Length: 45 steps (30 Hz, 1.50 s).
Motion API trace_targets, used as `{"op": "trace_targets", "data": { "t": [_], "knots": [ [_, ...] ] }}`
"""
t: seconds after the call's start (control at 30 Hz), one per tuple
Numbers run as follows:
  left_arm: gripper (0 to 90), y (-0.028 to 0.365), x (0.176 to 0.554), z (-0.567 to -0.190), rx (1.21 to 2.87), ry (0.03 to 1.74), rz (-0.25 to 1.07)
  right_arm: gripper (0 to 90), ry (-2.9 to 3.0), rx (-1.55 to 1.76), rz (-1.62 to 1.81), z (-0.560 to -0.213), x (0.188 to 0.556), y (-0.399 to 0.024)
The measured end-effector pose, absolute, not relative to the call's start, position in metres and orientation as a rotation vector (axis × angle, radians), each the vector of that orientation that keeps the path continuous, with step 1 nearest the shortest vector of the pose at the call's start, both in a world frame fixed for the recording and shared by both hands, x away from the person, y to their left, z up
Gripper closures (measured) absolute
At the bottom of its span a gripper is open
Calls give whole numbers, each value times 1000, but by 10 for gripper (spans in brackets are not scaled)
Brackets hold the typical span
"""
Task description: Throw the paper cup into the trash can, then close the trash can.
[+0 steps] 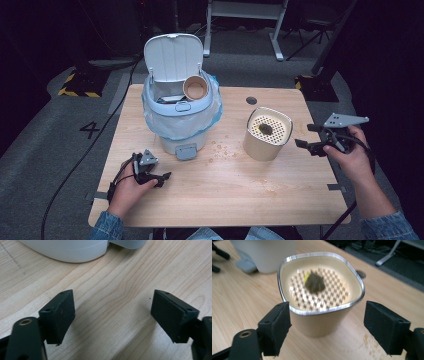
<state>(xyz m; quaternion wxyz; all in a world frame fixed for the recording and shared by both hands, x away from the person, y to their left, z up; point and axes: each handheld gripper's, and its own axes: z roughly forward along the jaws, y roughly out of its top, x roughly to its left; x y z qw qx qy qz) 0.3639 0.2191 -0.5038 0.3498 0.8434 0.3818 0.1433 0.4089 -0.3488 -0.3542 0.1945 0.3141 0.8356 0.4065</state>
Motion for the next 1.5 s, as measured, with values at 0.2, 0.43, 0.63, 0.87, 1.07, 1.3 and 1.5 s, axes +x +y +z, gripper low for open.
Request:
{"op": "trace_targets", "data": {
  "t": [0.2,0.43,0.63,0.87,1.07,1.3,1.5],
  "knots": [
    [293,223,362,-501,2182,1016,368,197,2381,956,1106,-409,397,-359],
    [307,224,362,-495,2172,1040,353,187,2418,1032,1034,-461,393,-365],
    [319,232,361,-481,2103,1043,337,185,2415,1071,1015,-485,388,-367],
    [329,249,359,-462,2038,1045,365,154,2382,1084,1012,-502,386,-367],
    [357,267,365,-450,2009,1057,383,152,2365,1082,1032,-504,385,-368],
    [355,281,373,-426,1977,1030,386,152,2365,1081,1032,-504,385,-368],
    [346,288,380,-396,1975,941,381,152,2365,1081,1031,-504,385,-368]
  ]
}}
